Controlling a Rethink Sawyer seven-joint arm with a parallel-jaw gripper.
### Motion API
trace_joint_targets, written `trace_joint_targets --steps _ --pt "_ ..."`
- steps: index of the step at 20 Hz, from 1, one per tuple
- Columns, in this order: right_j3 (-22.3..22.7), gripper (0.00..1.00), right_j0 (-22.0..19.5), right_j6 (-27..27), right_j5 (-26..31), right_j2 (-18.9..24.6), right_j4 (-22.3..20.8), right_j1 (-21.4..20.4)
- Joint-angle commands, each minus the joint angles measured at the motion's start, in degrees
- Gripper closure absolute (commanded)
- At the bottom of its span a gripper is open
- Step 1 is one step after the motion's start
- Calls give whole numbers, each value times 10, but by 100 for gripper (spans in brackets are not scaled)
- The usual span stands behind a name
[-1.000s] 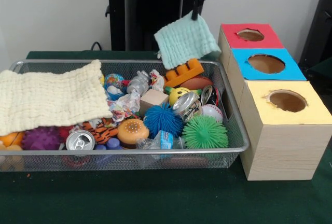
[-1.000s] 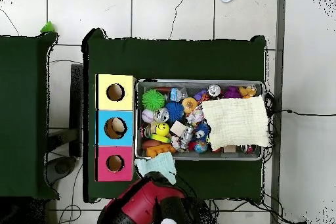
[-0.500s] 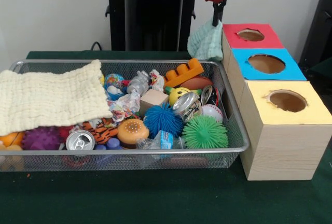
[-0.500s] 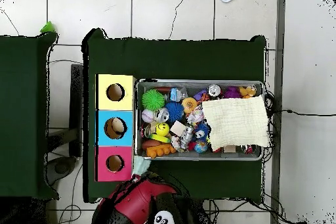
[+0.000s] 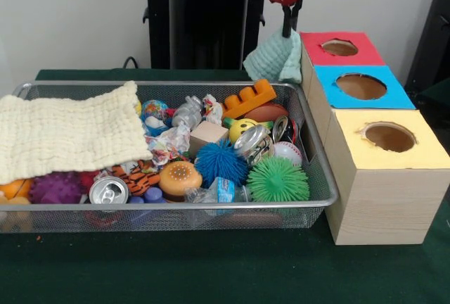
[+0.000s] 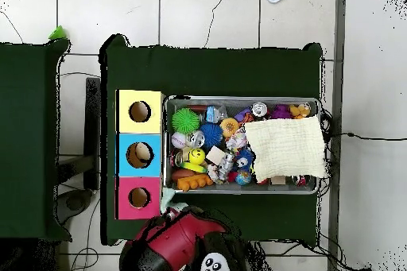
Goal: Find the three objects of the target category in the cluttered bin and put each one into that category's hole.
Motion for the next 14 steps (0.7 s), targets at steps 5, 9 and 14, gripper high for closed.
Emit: trace_joint_targets --steps 5,9,14 --pt "-30 100 -101 -23 50 119 60 -17" --pt "-44 100 -102 -24 69 134 73 -27" --pt "-71 100 -91 -25 94 141 78 -28"
